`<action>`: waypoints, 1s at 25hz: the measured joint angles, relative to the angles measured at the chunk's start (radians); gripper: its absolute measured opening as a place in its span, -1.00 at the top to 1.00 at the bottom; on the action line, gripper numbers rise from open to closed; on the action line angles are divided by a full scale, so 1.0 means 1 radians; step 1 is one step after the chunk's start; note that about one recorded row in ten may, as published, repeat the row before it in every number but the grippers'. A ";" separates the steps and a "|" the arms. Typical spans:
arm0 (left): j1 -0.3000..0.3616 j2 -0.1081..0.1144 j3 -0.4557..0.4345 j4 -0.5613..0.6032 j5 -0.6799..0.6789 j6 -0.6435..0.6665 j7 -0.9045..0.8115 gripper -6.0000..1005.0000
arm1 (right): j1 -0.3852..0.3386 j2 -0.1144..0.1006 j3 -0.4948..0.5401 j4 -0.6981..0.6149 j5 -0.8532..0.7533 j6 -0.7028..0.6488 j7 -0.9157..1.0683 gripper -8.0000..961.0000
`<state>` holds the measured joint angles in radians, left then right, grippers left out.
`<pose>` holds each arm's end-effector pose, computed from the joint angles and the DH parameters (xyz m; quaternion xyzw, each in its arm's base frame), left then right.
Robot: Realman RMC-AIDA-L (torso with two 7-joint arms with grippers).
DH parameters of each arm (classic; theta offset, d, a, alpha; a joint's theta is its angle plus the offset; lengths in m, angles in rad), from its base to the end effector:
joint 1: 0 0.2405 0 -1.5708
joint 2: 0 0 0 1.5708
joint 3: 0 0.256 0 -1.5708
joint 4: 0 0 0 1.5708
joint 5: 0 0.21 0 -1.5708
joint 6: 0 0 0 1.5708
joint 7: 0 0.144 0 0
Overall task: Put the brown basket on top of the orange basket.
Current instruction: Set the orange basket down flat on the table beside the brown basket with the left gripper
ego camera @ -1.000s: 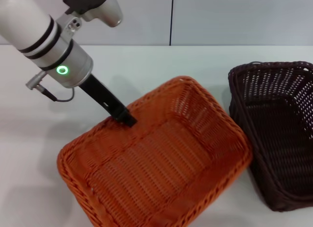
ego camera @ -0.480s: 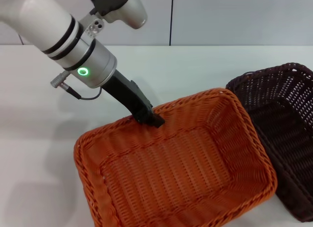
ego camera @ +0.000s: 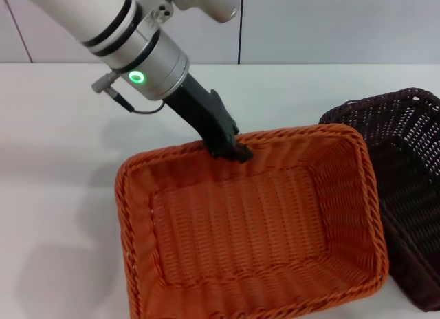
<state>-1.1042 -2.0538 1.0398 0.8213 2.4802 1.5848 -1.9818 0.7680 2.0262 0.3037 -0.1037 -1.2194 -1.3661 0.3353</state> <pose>-0.0859 0.4136 -0.0168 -0.9898 -0.0979 0.0989 0.0310 0.2779 0.4136 0.1236 -0.4868 0.1539 0.4673 0.7218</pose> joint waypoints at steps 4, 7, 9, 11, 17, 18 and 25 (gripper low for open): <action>-0.015 -0.001 -0.002 0.039 0.005 0.035 0.026 0.66 | -0.001 0.002 0.000 0.002 0.000 0.001 -0.001 -0.29; -0.016 -0.001 -0.002 0.051 0.005 0.042 0.031 0.66 | -0.001 0.003 0.000 0.002 0.000 0.003 -0.002 -0.29; -0.030 -0.001 -0.006 0.080 0.009 0.075 0.041 0.66 | -0.002 0.003 0.000 0.002 0.000 0.003 -0.002 -0.29; -0.033 -0.001 -0.006 0.093 0.009 0.083 0.046 0.66 | -0.003 0.003 0.000 0.002 0.000 0.003 -0.002 -0.29; -0.042 -0.002 -0.005 0.105 0.007 0.079 0.060 0.65 | -0.005 0.005 0.000 0.003 0.000 0.003 -0.002 -0.29; -0.044 -0.002 -0.002 0.103 0.009 0.079 0.061 0.65 | -0.005 0.005 0.000 0.003 0.000 0.003 -0.002 -0.29; -0.052 -0.008 0.045 0.090 0.058 0.054 0.065 0.66 | -0.009 0.005 0.000 0.002 0.001 0.008 -0.002 -0.29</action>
<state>-1.1559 -2.0614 1.0849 0.9110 2.5380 1.6392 -1.9169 0.7594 2.0310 0.3037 -0.1012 -1.2187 -1.3586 0.3328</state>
